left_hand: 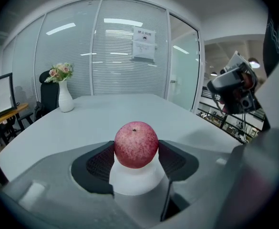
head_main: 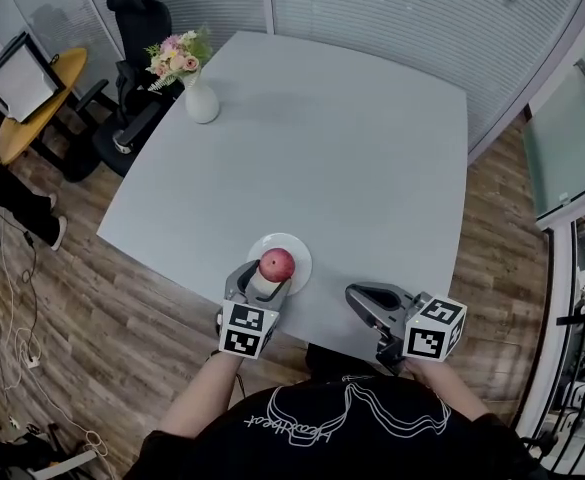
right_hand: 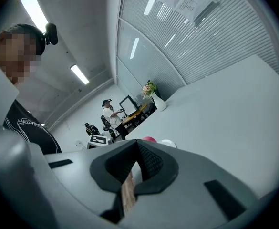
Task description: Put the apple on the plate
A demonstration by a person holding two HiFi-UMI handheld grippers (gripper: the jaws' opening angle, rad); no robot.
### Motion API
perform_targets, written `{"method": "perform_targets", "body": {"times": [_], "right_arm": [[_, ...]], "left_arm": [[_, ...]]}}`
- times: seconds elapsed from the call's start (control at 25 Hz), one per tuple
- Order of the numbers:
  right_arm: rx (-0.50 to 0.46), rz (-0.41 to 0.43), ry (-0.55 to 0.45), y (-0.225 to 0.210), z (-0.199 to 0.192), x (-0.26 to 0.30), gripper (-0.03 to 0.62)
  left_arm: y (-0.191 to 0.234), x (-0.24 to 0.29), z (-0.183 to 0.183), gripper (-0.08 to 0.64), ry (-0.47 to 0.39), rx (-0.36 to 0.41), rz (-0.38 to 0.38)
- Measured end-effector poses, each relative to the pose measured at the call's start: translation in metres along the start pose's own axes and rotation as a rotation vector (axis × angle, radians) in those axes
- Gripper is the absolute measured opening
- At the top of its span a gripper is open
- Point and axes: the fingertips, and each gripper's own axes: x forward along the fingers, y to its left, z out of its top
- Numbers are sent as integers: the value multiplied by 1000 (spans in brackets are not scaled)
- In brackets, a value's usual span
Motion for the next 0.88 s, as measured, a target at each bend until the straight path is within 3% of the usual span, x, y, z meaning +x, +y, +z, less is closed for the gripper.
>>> {"method": "perform_targets", "body": {"times": [0.56,0.88], "right_arm": [[56,-45,14,-24,-14,-5,9],[71,-55,20,-32,-14,-9,9]], "left_arm": [[4,33,-25,296,57,38,9],[3,38,-28,296,74,140,34]]}}
